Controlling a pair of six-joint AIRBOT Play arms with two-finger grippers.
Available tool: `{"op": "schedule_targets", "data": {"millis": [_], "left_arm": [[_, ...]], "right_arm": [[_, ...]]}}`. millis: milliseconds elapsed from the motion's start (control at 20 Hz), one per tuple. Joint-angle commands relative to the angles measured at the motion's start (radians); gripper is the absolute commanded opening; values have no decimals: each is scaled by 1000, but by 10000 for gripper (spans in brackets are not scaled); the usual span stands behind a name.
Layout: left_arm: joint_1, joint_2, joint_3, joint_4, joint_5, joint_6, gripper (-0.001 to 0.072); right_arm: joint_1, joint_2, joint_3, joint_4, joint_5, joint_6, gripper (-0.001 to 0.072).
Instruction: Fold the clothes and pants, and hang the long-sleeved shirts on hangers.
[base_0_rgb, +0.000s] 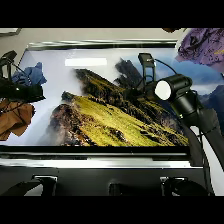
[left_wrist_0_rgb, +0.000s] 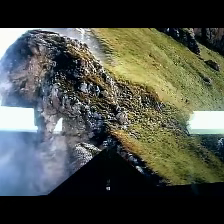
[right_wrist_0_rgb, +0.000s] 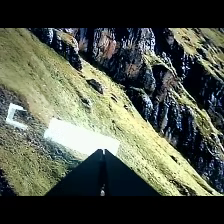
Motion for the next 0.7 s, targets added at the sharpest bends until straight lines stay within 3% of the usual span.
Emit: {"op": "schedule_targets", "data": {"millis": [0, 650], "left_arm": [[0, 1, 0, 0, 0, 0, 19], [0, 1, 0, 0, 0, 9, 18]], "right_arm": [[1, 0, 0, 0, 0, 0, 33], [1, 0, 0, 0, 0, 0, 33]]}}
